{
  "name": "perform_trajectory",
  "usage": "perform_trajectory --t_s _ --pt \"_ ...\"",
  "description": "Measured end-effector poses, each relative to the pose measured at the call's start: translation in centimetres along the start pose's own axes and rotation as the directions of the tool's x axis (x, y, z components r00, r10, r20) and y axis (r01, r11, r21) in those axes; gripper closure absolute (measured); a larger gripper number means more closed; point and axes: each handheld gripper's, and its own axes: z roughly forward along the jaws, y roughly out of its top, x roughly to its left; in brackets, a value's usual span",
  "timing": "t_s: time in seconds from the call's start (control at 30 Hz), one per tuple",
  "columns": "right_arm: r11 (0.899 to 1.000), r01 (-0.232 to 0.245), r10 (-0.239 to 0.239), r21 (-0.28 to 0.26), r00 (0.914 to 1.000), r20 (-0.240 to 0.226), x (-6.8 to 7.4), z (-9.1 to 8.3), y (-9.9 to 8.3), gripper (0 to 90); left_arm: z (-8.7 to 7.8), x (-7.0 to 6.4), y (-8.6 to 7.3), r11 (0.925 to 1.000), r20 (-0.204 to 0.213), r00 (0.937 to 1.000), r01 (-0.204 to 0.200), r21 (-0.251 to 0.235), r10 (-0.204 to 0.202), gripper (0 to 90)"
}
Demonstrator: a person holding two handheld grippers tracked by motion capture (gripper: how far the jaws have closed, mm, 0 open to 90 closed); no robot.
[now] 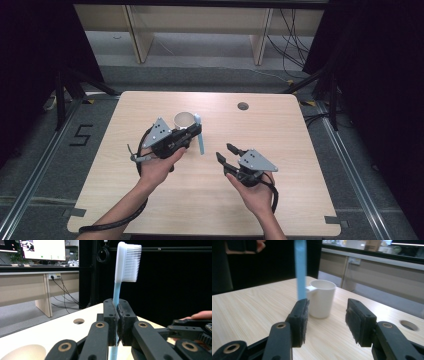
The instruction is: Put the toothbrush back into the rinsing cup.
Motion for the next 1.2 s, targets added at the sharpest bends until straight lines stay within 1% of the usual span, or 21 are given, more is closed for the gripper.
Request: perform_trajectory --t_s 0.03,0.07,0.2,0.23,0.33,0.4,0.53,0.57,0.63,0.67,0.73,0.77,0.8,0.83,0.87,1.0,1.03,1.07,1.1,1.17,1.2 --pt "1.000 0.027 -0.027 -0.007 0.9992 0.030 -0.5 -0.5 -0.3 52.9 -0.1 0.1 0.1 1.0000 -0.004 1.0000 0.000 -0.001 0.000 86.0" --pt "1.000 0.027 -0.027 -0.007 0.9992 0.030 -0.5 -0.5 -0.3 52.9 -0.1 0.1 0.1 1.0000 -0.004 1.0000 0.000 -0.001 0.000 86.0" --pt "0.999 -0.017 0.012 0.043 0.9938 0.111 -2.4 -2.0 -2.2 53.5 -0.9 0.8 0.4 1.0000 -0.025 0.9997 -0.001 -0.008 0.001 86.0" --pt "0.999 -0.007 0.001 0.050 0.9923 0.124 -2.8 -2.1 -2.6 53.8 -1.3 1.2 0.4 0.9999 -0.040 0.9992 0.005 -0.012 -0.005 86.0" --pt "0.998 -0.023 0.014 0.059 0.9883 0.152 -3.3 -2.4 -3.4 54.1 -1.8 1.6 0.4 0.9999 -0.053 0.9986 0.008 -0.015 -0.009 86.0" --pt "0.996 -0.063 0.050 0.063 0.9816 0.184 -3.7 -2.7 -4.4 54.5 -2.5 2.0 0.6 0.9998 -0.065 0.9979 0.001 -0.020 -0.003 86.0" --pt "0.996 -0.061 0.046 0.071 0.9809 0.189 -3.8 -2.8 -5.0 54.5 -3.1 2.4 0.7 0.9997 -0.080 0.9968 -0.001 -0.026 -0.001 86.0" --pt "0.995 -0.079 0.064 0.064 0.9738 0.218 -3.6 -2.9 -5.4 54.7 -3.2 2.5 0.7 0.9995 -0.082 0.9966 0.000 -0.030 -0.003 86.0" --pt "0.997 -0.055 0.040 0.061 0.9745 0.221 -3.7 -3.0 -5.7 54.7 -3.6 2.8 0.8 0.9995 -0.094 0.9955 -0.006 -0.029 0.003 86.0" --pt "0.995 -0.073 0.057 0.067 0.9757 0.211 -3.6 -3.0 -5.8 54.7 -3.7 3.0 0.9 0.9995 -0.099 0.9951 -0.006 -0.032 0.003 86.0" --pt "0.997 -0.057 0.045 0.051 0.9766 0.210 -3.7 -3.0 -5.9 54.6 -3.8 3.1 0.9 0.9995 -0.103 0.9947 -0.007 -0.031 0.004 86.0" --pt "0.996 -0.071 0.057 0.053 0.9717 0.229 -3.7 -3.3 -6.0 54.7 -4.0 3.3 1.0 0.9994 -0.110 0.9939 -0.009 -0.034 0.005 86.0" --pt "0.996 -0.071 0.057 0.053 0.9717 0.229 -3.7 -3.3 -6.0 54.7 -4.0 3.3 1.0 0.9994 -0.110 0.9939 -0.009 -0.034 0.005 86.0" --pt "0.993 -0.100 0.082 0.061 0.9670 0.241 -3.5 -3.5 -6.1 54.8 -4.1 3.4 1.1 0.9992 -0.115 0.9933 -0.010 -0.038 0.005 86.0" --pt "0.997 -0.059 0.045 0.045 0.9668 0.251 -3.8 -3.5 -6.2 55.2 -4.1 3.5 1.1 0.9993 -0.118 0.9929 -0.010 -0.037 0.005 86.0" --pt "0.995 -0.092 0.078 0.048 0.9693 0.233 -3.8 -3.5 -6.3 55.2 -4.2 3.7 1.1 0.9992 -0.127 0.9919 -0.014 -0.037 0.009 85.9" --pt "0.997 -0.063 0.049 0.052 0.9683 0.245 -3.9 -3.6 -6.2 55.2 -4.2 3.8 1.1 0.9991 -0.130 0.9914 -0.017 -0.040 0.012 85.9" --pt "0.994 -0.086 0.068 0.062 0.9657 0.250 -3.8 -3.7 -6.2 55.2 -4.2 3.8 1.1 0.9991 -0.133 0.9911 -0.019 -0.039 0.014 85.9" --pt "0.994 -0.099 0.087 0.039 0.9658 0.244 -3.7 -3.5 -6.3 55.1 -4.2 3.9 1.1 0.9990 -0.134 0.9909 -0.017 -0.041 0.012 85.9" --pt "0.994 -0.099 0.086 0.042 0.9652 0.247 -3.7 -3.6 -6.2 55.2 -4.1 3.9 1.1 0.9990 -0.136 0.9906 -0.018 -0.041 0.012 85.9" --pt "0.997 -0.058 0.046 0.041 0.9674 0.249 -4.0 -3.6 -6.2 55.2 -4.1 4.0 1.2 0.9990 -0.137 0.9905 -0.019 -0.040 0.014 85.9"
